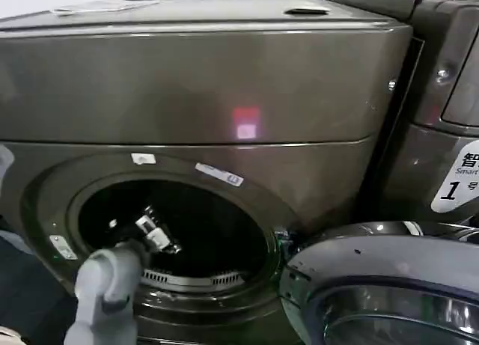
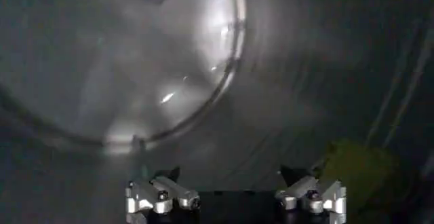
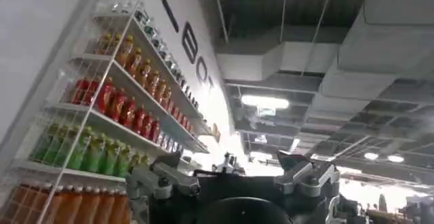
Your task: Grasp the clothes from the dryer.
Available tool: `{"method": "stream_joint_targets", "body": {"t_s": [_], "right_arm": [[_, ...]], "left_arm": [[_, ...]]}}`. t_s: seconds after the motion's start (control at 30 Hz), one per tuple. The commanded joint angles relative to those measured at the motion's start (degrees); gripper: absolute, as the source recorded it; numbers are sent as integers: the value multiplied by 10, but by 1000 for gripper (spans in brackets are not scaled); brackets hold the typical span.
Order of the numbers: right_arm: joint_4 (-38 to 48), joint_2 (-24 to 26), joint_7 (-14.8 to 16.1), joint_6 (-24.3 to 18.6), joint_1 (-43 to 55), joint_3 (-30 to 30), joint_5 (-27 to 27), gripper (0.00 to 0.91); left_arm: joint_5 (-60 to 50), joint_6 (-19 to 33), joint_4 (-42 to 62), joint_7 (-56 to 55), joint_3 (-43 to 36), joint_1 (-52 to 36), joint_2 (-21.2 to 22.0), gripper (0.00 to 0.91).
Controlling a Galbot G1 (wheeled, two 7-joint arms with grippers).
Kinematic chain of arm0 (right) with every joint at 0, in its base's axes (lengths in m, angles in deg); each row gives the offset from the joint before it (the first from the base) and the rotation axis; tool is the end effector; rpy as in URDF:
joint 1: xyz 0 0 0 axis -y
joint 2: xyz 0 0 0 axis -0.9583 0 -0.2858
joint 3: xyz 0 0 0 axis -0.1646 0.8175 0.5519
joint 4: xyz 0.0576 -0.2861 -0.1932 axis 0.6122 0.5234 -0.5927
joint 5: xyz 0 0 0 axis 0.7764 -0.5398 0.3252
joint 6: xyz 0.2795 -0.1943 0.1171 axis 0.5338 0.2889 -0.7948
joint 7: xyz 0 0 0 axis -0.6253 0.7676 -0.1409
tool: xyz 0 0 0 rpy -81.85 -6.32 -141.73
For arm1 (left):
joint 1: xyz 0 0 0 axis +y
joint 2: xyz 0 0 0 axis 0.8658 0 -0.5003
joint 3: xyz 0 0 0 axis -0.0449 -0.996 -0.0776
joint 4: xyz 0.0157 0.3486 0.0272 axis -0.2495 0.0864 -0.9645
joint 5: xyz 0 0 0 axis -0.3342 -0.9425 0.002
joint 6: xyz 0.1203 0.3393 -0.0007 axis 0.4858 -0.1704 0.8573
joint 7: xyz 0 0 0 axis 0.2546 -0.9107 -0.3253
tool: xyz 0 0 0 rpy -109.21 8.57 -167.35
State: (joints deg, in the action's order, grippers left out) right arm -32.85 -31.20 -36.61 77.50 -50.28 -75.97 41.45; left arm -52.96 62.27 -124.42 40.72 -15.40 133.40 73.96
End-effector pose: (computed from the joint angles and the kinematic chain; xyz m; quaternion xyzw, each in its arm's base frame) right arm -0.1232 -0.4347 -0.0670 0.6055 0.7538 -0.2341 0.1020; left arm 0.3989 0.0467 -0.1327 -0.3504 -0.6207 -0.6882 0.1355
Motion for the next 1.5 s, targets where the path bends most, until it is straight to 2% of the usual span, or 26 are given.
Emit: {"method": "stream_joint_targets", "body": {"t_s": [0.03,0.37,0.83,1.5], "right_arm": [[1,1,0,-1,-1,0,-6,907],[9,5,0,-2,0,1,-8,907],[9,11,0,-1,0,1,-9,907],[9,10,1,-2,5,10,-14,907]], "left_arm": [[20,72,60,26,-21,-27,-8,907],[28,71,144,26,-50,-54,-16,907],[80,51,185,26,-55,-37,-29,907],[67,21,290,25,-53,-58,-24,907]]}}
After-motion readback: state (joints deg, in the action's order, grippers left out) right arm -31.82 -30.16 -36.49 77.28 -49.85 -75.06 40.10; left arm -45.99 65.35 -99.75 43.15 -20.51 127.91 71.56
